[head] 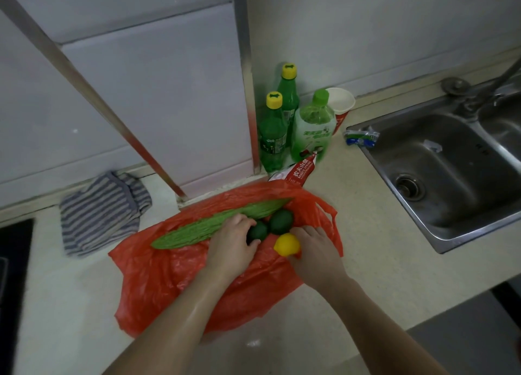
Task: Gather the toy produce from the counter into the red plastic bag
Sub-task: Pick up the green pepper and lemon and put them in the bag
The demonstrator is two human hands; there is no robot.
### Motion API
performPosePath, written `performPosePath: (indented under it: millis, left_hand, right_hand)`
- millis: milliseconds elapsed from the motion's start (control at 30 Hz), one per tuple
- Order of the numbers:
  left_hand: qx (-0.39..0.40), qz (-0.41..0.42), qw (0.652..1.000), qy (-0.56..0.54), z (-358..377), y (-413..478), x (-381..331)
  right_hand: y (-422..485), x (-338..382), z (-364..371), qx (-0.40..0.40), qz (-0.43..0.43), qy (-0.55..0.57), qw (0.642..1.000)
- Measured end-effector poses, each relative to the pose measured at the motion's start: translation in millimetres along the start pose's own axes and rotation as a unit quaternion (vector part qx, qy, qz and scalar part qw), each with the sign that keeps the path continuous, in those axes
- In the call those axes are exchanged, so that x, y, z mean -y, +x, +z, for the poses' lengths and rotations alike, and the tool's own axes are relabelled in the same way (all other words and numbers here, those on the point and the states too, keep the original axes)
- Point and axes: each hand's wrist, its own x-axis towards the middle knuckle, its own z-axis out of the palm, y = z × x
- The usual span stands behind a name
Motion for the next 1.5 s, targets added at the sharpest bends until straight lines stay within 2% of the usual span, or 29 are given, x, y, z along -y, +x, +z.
performPosePath:
  millis: [367, 733, 1100, 1500]
  left_hand:
    - [-0.003, -0.013, 1.0, -0.001, -7, -9, -3]
    - [-0.049, 0.011, 0.999, -0.009, -63, -32, -9]
    - [-0.058, 0.072, 0.995, 0.048, -147, -74, -9]
    - [-0.103, 0.1, 0.987, 0.072, -219, -159, 39]
  right_hand:
    - [-8, 2, -13, 0.0, 0.009, -0.001, 1.0]
    - [-30, 24, -59, -0.028, 0.01, -0.052, 0.998]
    - [-87, 99, -117, -0.122, -0.007, -0.108, 0.987]
    - [-166, 184, -118, -0.192, -0.012, -0.141, 0.971]
